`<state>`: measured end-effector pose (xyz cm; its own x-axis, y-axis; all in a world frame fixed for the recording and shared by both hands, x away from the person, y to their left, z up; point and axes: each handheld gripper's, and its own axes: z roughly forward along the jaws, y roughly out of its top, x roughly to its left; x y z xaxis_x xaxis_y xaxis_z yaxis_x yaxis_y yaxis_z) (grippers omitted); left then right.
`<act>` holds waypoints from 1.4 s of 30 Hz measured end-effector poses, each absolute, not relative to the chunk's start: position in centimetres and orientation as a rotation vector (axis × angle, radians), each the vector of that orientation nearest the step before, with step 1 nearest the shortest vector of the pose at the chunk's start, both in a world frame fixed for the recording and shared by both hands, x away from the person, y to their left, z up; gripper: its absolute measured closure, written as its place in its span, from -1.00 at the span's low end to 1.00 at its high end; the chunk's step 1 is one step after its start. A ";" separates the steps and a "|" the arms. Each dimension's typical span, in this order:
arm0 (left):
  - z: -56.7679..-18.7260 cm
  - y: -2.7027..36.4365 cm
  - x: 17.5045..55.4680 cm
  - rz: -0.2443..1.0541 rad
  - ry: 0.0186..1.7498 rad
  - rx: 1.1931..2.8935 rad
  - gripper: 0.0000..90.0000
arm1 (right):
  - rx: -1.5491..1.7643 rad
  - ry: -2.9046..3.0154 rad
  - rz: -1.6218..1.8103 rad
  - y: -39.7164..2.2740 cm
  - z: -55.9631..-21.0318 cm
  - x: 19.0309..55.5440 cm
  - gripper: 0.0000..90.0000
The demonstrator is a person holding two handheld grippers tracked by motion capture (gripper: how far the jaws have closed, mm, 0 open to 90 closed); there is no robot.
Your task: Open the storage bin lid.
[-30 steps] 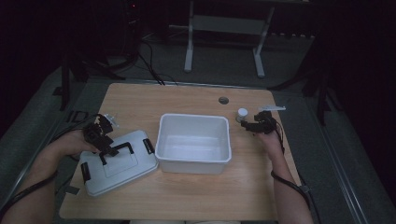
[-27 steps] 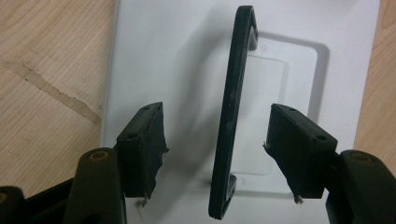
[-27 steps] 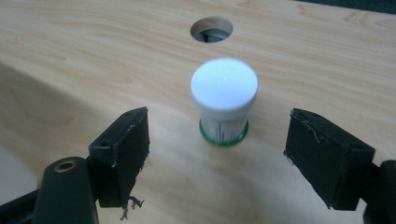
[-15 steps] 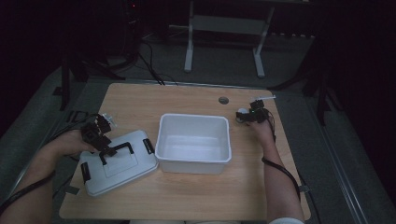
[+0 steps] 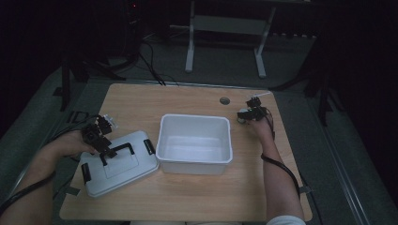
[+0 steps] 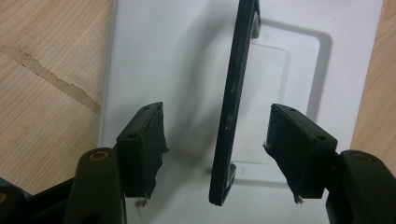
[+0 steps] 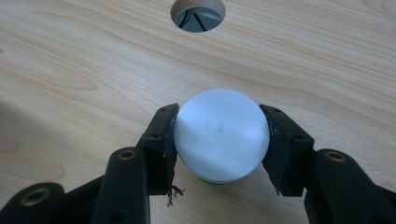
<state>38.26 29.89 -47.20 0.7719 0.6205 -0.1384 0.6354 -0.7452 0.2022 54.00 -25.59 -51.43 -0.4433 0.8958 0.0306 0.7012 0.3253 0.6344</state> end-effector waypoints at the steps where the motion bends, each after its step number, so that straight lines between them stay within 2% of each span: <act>1: -47.2 29.9 38.2 -0.091 0.981 2.731 -0.18 | 1.430 2.275 0.835 -25.5 -51.3 53.9 0.12; 20: -46.6 28.6 38.0 -0.103 0.947 2.714 -0.18 | 1.347 2.348 0.878 -26.0 -46.7 48.6 0.12; 31: -46.3 27.9 37.6 -0.107 0.933 2.731 -0.18 | 1.250 2.383 0.913 -25.8 -41.9 45.2 0.12; 42: -46.3 27.3 37.3 -0.107 0.921 2.747 -0.18 | 1.105 2.430 0.980 -24.0 -37.3 42.9 0.12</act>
<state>37.34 27.31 -46.33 0.7986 0.5841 -0.1452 0.6018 -0.7720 0.2045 42.86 -23.98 -37.31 -0.6606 0.7507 0.0108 0.5480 0.4723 0.6904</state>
